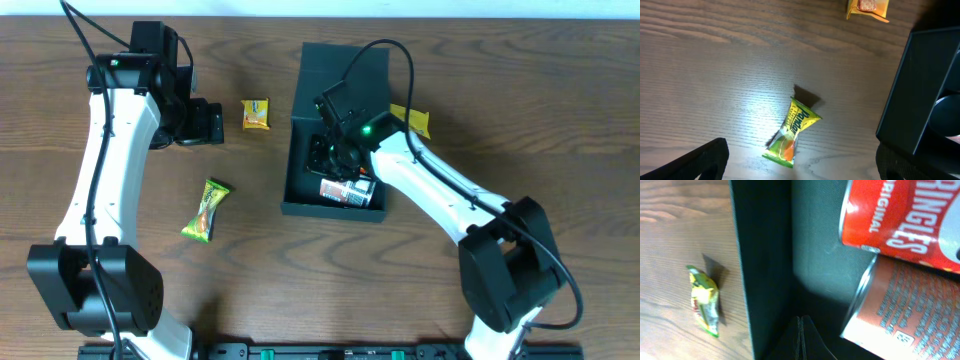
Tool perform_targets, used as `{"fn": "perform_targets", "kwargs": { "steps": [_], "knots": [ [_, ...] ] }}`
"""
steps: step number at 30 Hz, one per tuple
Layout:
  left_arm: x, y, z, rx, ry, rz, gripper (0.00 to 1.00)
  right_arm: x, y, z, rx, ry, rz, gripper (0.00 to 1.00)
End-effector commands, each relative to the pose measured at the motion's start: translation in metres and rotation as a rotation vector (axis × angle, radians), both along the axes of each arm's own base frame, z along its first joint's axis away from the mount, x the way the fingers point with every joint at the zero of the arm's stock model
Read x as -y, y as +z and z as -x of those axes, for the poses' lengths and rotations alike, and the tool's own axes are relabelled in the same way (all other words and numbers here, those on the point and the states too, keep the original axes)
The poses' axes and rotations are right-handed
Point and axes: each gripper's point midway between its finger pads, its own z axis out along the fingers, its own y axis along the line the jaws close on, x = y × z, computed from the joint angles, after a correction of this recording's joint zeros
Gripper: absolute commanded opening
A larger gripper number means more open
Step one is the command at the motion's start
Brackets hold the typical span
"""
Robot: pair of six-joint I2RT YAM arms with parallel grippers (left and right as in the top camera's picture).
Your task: Pack container
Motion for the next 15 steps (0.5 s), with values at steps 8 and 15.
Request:
{"fn": "perform_targets", "kwargs": {
  "steps": [8, 15],
  "knots": [
    [0.001, 0.001, 0.001, -0.001, 0.000, 0.000, 0.96, 0.015, -0.007, -0.003, 0.083, 0.041, 0.161, 0.02],
    [0.001, 0.001, 0.001, -0.001, 0.000, 0.000, 0.96, 0.013, -0.010, 0.000, 0.077, 0.055, 0.171, 0.02]
  ]
}}
